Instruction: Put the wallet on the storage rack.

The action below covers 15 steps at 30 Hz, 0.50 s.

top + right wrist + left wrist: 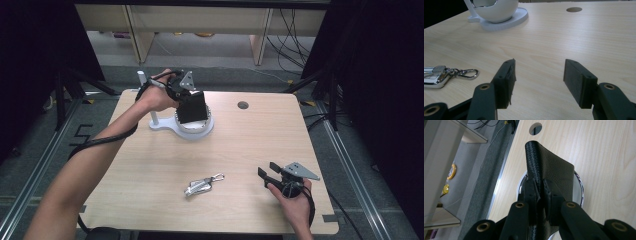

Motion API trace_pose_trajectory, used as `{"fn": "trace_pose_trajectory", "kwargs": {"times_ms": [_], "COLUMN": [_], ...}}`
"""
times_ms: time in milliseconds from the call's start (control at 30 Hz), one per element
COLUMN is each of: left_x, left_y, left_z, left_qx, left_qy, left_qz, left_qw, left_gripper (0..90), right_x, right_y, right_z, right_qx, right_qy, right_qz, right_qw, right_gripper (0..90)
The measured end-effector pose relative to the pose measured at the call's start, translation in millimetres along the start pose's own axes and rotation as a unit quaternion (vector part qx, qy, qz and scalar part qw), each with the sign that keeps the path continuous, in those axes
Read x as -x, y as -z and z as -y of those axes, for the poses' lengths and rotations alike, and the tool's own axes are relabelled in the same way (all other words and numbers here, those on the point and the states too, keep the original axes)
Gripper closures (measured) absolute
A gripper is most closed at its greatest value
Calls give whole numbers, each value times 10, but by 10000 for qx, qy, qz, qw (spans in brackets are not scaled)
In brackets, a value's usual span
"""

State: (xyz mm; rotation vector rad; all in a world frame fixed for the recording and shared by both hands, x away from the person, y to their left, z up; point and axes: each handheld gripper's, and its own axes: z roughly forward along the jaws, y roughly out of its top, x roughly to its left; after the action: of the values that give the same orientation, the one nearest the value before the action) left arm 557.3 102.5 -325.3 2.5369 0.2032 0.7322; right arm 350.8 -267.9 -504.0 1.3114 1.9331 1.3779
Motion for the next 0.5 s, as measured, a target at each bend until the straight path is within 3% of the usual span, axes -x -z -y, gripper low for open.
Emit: {"fn": "trace_pose_trajectory", "kwargs": {"times_ms": [100,167,200,500], "left_x": [-4,-8,-12,-33], "left_y": [-10,-24,-36,-95], "left_z": [0,-1,1,27], "left_qx": [-17,-29,-39,-87], "left_qy": [-7,-25,-32,-40], "left_qz": [-19,-28,-46,-120], "left_qw": [10000,10000,10000,9999], "left_gripper": [814,814,814,813], "right_x": [-39,-31,-8,-25], "right_y": [18,16,5,15], "right_z": [2,1,1,4], "right_qx": [-116,-122,-56,-80], "right_qy": [-243,-196,-33,-143], "right_qz": [17,22,24,18], "right_qw": [9996,9997,10000,9999], "right_gripper": [442,442,442,442]}}
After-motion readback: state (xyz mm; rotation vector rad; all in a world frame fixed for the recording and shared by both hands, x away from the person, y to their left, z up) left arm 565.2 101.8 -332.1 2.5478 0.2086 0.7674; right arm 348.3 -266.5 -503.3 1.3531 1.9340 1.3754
